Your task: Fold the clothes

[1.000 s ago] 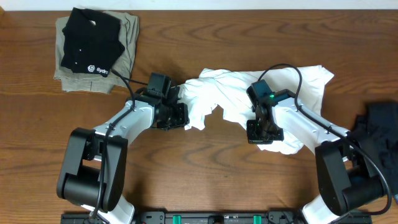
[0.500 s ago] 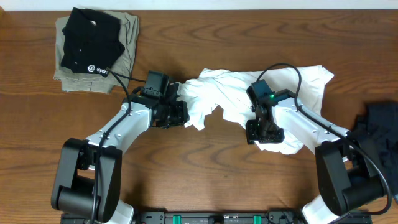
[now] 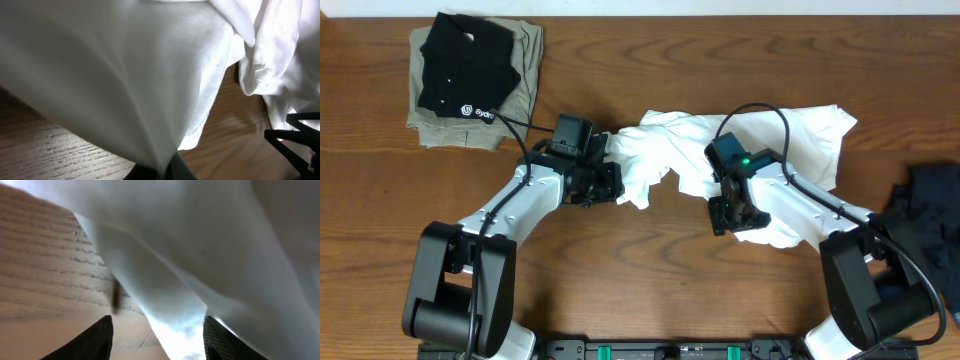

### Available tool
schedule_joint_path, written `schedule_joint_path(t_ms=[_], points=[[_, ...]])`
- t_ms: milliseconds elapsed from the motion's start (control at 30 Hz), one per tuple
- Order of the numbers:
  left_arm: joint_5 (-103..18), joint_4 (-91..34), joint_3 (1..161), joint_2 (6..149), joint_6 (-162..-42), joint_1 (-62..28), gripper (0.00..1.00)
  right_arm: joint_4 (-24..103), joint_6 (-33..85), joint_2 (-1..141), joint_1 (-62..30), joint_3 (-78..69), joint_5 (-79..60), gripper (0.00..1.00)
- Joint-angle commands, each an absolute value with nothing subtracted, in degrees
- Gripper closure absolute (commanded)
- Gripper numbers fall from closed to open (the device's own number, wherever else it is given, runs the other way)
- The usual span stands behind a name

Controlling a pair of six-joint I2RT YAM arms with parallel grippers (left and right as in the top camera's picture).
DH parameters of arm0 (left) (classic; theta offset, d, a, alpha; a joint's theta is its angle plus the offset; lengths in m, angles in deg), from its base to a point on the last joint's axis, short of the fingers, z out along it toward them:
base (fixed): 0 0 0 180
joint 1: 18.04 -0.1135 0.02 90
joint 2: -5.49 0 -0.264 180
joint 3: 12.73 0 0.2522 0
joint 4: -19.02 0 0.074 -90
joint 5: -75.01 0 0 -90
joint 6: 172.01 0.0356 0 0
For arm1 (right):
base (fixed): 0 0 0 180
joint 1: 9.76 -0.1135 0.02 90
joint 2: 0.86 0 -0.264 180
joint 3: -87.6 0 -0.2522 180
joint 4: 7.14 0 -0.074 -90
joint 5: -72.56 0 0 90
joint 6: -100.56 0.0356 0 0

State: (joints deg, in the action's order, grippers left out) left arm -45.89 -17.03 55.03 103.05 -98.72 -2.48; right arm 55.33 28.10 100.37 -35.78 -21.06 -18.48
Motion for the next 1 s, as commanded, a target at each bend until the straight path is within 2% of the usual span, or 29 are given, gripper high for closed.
schedule_joint_path(t_ms=[0, 100, 300, 333, 533, 767, 967], points=[[-45.41, -17.33, 55.27, 102.46, -98.61, -2.31, 0.94, 54.54, 27.42, 100.52, -36.19, -22.26, -20.69, 0.45], [-45.41, -17.36, 55.27, 102.48, -98.61, -2.31, 0.94, 53.1, 27.42, 100.52, -36.19, -23.31, -20.69, 0.49], [-45.43, -17.33, 55.27, 102.48, -98.61, -2.31, 0.94, 50.52, 27.42, 100.52, -36.22, -25.93, -20.67, 0.51], [-45.41, -17.31, 55.27, 102.48, -98.61, -2.31, 0.94, 50.52, 27.44, 100.52, -36.19, -26.04, -20.67, 0.55], [-45.43, -17.33, 55.27, 102.46, -98.59, -2.31, 0.94, 50.65, 28.38, 100.5, -36.06, -25.71, -20.91, 0.97], [-45.43, -19.28, 55.27, 99.88, -98.59, -2.31, 0.94, 57.6, 30.35, 100.11, -35.93, -19.59, -20.89, 0.99], [-45.39, -22.97, 55.27, 90.92, -98.59, -2.31, 0.94, 67.28, 33.32, 96.17, -35.93, -10.11, -20.58, 0.99]])
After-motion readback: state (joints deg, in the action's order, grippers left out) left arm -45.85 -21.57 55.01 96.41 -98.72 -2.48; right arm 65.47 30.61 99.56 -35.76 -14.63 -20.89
